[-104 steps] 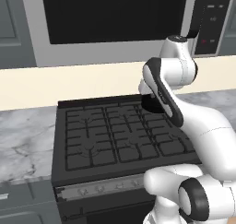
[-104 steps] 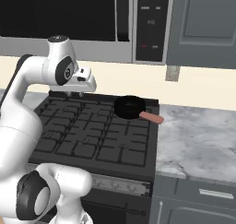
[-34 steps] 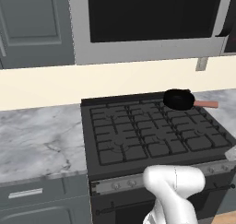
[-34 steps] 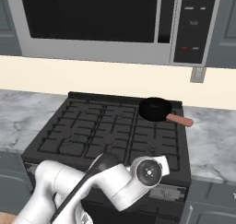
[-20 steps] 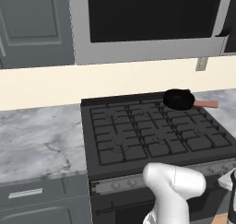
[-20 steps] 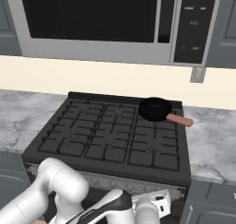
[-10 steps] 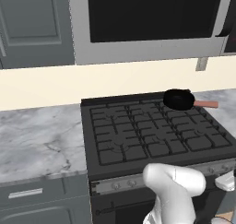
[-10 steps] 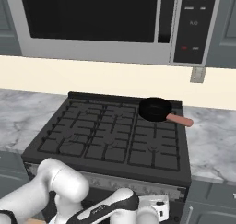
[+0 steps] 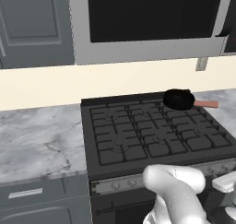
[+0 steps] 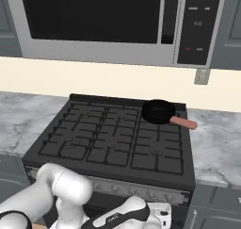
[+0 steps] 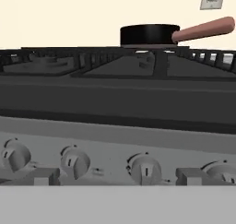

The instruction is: Turn on the rear right burner of the stove.

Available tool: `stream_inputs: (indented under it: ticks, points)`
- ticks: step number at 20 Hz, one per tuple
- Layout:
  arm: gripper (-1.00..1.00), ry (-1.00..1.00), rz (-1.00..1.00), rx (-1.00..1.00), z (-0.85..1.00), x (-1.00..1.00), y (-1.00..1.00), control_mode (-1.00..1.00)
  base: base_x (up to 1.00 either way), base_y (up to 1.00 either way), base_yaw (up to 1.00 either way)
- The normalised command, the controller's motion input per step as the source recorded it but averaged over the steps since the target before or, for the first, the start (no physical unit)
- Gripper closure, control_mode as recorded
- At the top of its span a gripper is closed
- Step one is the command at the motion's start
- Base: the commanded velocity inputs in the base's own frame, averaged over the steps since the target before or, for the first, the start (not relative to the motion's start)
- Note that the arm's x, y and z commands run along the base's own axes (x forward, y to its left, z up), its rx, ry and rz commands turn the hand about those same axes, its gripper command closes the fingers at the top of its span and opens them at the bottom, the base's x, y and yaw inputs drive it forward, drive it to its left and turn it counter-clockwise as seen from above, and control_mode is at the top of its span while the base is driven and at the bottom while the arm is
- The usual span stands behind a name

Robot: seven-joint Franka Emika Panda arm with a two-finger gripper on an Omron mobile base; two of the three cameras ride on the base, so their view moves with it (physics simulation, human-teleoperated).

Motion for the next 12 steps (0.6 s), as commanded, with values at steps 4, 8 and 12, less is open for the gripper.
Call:
stream_inputs:
  ticks: [4,8,12]
  points:
    - [-1.0,-0.03,0.0,0.1,-0.22,0.25,0.0,-1.0,0.0,0.0,0.0]
    - [-1.0,0.0,0.0,0.08,-0.21,0.27,-0.08,-1.0,0.0,0.0,0.0]
    - [-1.0,0.0,0.0,0.03,-0.27,0.27,-0.18,-1.0,0.0,0.0,0.0]
